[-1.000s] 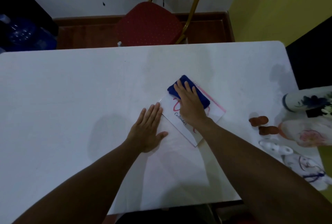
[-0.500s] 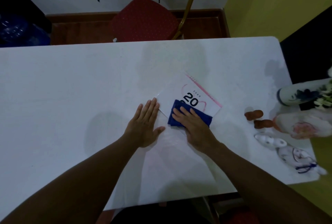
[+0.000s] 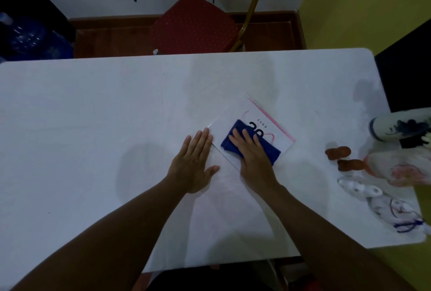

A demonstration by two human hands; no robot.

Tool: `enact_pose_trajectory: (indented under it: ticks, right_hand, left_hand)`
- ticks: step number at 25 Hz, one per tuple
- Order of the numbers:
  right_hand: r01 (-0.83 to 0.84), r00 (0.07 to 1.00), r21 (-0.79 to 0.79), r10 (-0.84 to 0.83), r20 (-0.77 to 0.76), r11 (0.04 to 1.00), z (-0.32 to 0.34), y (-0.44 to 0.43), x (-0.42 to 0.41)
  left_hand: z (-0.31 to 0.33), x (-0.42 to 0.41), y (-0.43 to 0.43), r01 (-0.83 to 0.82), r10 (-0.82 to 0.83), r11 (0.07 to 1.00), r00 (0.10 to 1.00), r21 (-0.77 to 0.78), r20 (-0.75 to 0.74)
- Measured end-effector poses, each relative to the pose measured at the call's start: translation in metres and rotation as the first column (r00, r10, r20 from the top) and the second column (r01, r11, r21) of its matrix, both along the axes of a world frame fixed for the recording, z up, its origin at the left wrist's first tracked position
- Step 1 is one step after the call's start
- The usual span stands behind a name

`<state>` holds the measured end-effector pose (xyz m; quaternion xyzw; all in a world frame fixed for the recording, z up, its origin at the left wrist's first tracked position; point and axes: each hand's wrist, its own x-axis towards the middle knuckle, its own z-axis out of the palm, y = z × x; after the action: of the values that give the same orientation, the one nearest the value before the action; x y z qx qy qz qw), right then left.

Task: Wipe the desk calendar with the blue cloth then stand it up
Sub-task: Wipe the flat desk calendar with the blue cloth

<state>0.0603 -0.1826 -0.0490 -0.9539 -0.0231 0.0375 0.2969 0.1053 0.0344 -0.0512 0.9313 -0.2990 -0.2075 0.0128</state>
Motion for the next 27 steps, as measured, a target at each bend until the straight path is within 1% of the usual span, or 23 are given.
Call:
enact_pose_trajectory:
  ticks: [3,6,7,9,11,12,14,16,19,21,24,27]
  right_hand:
    - [-0.055,0.995,-0.029,0.057,0.078,0.998,-0.002,-0.001,-0.038]
    - [-0.096,0.989,-0.059,0.102,0.104,0.994,-0.001,-0.019,-0.067]
    - [-0.068,0.991,-0.062,0.074,0.112,0.996,0.000,-0.027,-0.069]
    - [0.076,0.993,-0.046,-0.071,0.089,0.996,0.003,-0.036,-0.061]
    - [0.241,0.970,-0.020,-0.241,0.015,0.970,0.008,-0.038,-0.037]
    - [0.300,0.953,-0.010,-0.300,-0.030,0.954,0.010,-0.035,-0.023]
    - [0.350,0.934,0.002,-0.348,-0.078,0.937,0.011,-0.027,0.006]
    - [0.298,0.952,-0.009,-0.298,-0.064,0.955,0.008,-0.018,0.032]
    - [0.123,0.992,-0.054,-0.125,-0.025,0.991,0.002,-0.012,0.067]
    - [0.023,1.000,-0.055,-0.023,-0.006,0.998,-0.002,-0.010,0.076]
    - [-0.109,0.994,-0.024,0.109,0.013,0.994,-0.003,-0.010,0.055]
    - [-0.244,0.969,-0.020,0.244,0.019,0.970,0.000,-0.016,0.000]
  left_hand:
    - [0.000,0.000,0.000,0.004,-0.004,1.000,1.000,0.008,0.009]
    - [0.001,0.000,-0.001,0.002,-0.002,1.000,1.000,-0.007,0.020]
    - [0.001,0.000,0.000,0.004,-0.003,1.000,1.000,-0.014,0.026]
    - [0.002,-0.001,0.001,0.009,-0.008,0.999,0.999,-0.036,0.041]
    - [0.002,-0.003,0.001,0.016,-0.012,0.998,0.998,-0.060,0.067]
    - [0.002,-0.003,0.001,0.020,-0.015,0.998,0.997,-0.066,0.079]
    - [0.002,-0.004,0.000,0.029,-0.023,0.998,0.996,-0.064,0.091]
    - [0.002,-0.003,0.000,0.026,-0.022,0.998,0.996,-0.048,0.082]
    - [0.001,-0.003,-0.001,0.020,-0.018,0.999,0.997,-0.031,0.069]
    - [0.001,-0.003,-0.001,0.013,-0.012,1.000,0.998,-0.022,0.055]
    - [0.001,-0.001,-0.001,0.008,-0.008,1.000,1.000,-0.009,0.027]
    - [0.000,0.000,-0.001,0.002,-0.002,1.000,1.000,0.002,0.015]
